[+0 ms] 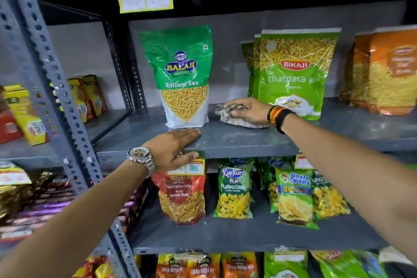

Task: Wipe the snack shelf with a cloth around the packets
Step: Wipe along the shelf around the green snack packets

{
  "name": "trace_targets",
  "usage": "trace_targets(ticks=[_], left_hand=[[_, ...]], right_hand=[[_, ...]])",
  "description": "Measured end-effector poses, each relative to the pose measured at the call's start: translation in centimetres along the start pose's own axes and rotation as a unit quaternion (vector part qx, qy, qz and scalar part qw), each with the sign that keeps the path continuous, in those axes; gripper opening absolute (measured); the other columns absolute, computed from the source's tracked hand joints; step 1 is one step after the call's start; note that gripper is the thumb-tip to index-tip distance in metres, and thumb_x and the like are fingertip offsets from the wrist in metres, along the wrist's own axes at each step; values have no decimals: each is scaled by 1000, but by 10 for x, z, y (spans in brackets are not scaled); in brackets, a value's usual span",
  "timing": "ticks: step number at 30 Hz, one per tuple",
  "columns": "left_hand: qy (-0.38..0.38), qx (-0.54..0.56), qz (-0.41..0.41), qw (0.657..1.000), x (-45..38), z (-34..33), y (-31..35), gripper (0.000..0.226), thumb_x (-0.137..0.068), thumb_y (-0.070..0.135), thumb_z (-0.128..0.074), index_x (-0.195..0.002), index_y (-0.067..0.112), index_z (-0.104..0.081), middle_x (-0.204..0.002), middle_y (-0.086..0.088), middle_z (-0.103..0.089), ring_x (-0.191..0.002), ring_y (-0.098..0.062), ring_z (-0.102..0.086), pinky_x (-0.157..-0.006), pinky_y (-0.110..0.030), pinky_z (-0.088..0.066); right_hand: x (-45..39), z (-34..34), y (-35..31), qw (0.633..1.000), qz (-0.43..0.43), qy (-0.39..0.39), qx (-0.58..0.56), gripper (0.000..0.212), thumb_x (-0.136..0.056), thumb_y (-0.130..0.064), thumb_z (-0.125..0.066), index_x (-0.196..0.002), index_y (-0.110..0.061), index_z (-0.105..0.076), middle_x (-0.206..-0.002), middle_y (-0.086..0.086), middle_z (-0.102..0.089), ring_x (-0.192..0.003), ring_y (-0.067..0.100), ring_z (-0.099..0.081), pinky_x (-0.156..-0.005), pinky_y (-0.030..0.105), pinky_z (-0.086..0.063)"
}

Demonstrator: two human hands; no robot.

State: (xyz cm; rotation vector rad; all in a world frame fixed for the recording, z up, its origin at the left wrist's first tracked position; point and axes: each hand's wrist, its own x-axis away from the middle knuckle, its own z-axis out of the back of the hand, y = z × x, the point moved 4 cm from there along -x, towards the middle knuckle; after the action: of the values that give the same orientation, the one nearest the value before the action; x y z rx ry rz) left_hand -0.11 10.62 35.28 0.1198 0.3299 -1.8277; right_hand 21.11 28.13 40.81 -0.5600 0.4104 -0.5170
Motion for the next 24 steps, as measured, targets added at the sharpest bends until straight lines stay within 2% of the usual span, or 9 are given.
trace_targets(ticks=[4,6,8,10,14,17,20,22,24], left_hand=[[9,11,54,998,15,1,-15,83,-93,74,-25,-158,22,-32,-159,-4,-41,-143,-23,-43,-117,-37,-33],[8,13,58,998,19,-3,-17,86,-92,77,-22,-158,23,-30,-161,-3,-38,-145,-21,-40,-118,-37,-31],[11,14,62,998,19,-6,-16,87,-91,78,-20,-158,24,-29,-161,-1,-37,-146,-21,-38,-118,-38,-32],[14,12,63,998,18,-6,-16,85,-92,77,-21,-158,25,-29,-162,0,-37,-146,-20,-38,-118,-38,-33],[23,12,55,998,18,-5,-15,83,-93,74,-24,-158,22,-32,-160,-2,-40,-144,-22,-41,-117,-38,-33],[24,9,53,998,19,-6,-16,80,-95,73,-24,-157,24,-32,-160,0,-40,-145,-20,-39,-117,-38,-32],[18,11,58,998,19,-7,-16,80,-95,73,-24,-158,25,-31,-161,1,-39,-146,-19,-38,-118,-39,-32],[18,13,61,998,20,-6,-15,80,-95,73,-24,-158,25,-31,-161,1,-38,-146,-19,-38,-118,-39,-32],[21,14,61,998,21,-4,-14,79,-95,72,-25,-158,25,-31,-161,1,-38,-146,-19,-38,-117,-39,-32]], right_hand=[[-21,-24,4,998,-36,-12,49,34,-95,-10,-58,-129,-10,-60,-128,9,-63,-118,22,-59,-104,33,-45],[-20,-39,-3,999,-13,-20,46,34,-95,-9,-57,-129,-10,-59,-124,7,-66,-112,19,-62,-94,24,-45],[-5,-45,-14,997,11,-50,51,35,-96,-12,-56,-131,-15,-57,-119,-3,-66,-100,3,-61,-86,11,-42],[11,-43,-20,995,10,-84,55,36,-96,-22,-57,-133,-25,-56,-117,-14,-65,-98,-7,-59,-85,3,-42],[10,-26,-19,999,12,-23,21,36,-96,-15,-57,-131,-19,-58,-127,-1,-63,-113,7,-55,-103,25,-41],[-2,-38,-18,999,-9,-7,51,35,-95,-12,-57,-130,-15,-59,-125,6,-65,-112,17,-59,-104,33,-43],[4,-52,-26,998,-12,-14,62,37,-95,-16,-58,-132,-20,-57,-125,3,-66,-114,19,-61,-105,41,-45],[22,-56,-35,998,10,-36,56,38,-95,-18,-57,-133,-24,-56,-126,0,-66,-114,16,-61,-104,34,-46],[48,-54,-45,996,28,-80,35,38,-96,-18,-57,-134,-25,-56,-126,-4,-66,-113,11,-61,-98,19,-45]])
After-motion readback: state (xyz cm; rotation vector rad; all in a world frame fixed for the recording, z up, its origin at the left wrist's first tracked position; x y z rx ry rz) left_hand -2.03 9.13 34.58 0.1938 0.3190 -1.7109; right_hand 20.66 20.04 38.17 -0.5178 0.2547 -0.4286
